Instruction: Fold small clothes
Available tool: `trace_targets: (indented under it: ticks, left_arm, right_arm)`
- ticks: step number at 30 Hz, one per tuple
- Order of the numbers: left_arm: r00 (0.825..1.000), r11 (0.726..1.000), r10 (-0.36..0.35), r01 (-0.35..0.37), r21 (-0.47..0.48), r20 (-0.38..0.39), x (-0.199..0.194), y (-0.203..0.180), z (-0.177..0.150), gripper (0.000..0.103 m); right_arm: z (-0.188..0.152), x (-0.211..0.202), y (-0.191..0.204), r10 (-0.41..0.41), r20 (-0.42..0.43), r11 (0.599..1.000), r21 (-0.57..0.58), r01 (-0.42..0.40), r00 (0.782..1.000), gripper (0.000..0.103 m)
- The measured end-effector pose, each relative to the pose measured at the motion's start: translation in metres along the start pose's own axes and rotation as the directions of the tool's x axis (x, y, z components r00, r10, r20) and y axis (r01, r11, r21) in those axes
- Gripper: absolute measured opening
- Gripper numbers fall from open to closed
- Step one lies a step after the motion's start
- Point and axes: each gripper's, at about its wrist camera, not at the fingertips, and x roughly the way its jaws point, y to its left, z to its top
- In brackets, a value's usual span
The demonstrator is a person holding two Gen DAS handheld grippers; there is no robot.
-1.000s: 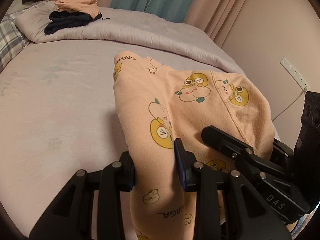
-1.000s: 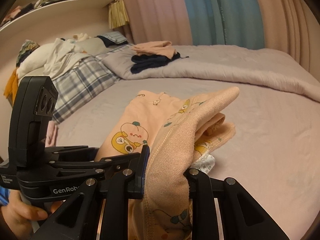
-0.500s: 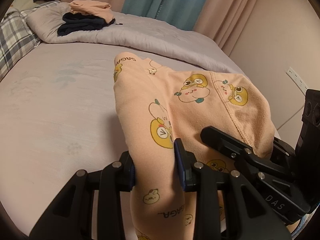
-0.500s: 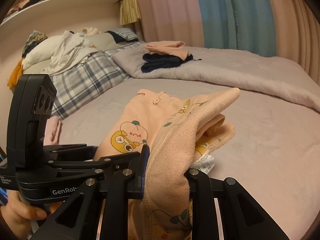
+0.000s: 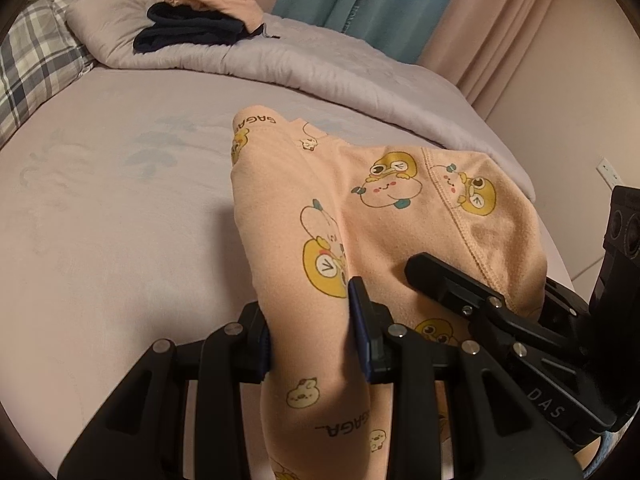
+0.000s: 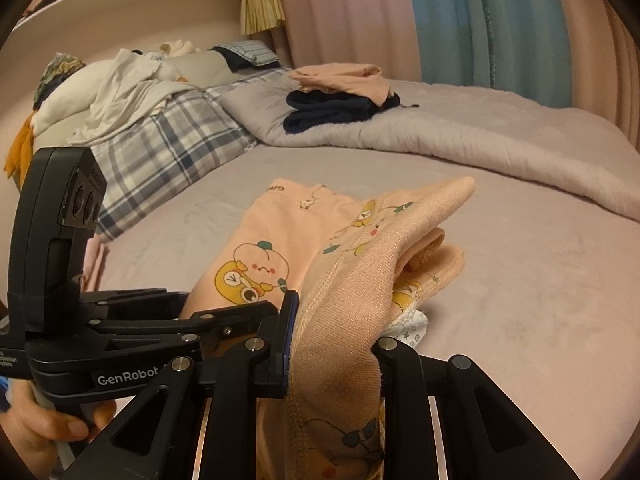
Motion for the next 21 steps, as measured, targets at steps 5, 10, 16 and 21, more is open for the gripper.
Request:
trace_targets:
  ticks: [5,10,16,21]
  left_arm:
    - [1.0,1.0,0.005,-0.005,-0.017,-0.013,0.022,0.015,0.016,0.031]
    - [0.999,0.999,0.004,-0.006,-0.036,-0.038,0.045,0.025,0.028,0.031]
    - [0.996,0.998,0.013,-0.019,-0.06,-0.091,0.077,0.036,0.037,0.032]
    - [0.99,0.993,0.017,-0.033,-0.114,-0.141,0.099,0.053,0.035,0.036]
  right_arm:
    - [0.007,0.023,-0.011,0.012,-0.016,0.999,0.032,-0.011,1.0,0.023]
    - [0.011,0.044,-0.021,0.009,-0.033,0.999,0.048,-0.007,0.999,0.023]
    - [0.01,0.071,-0.041,0.033,-0.103,0.992,0.125,-0.02,0.994,0.023]
    - [0.004,0.094,-0.061,0.075,-0.174,0.973,0.23,-0.034,0.982,0.023]
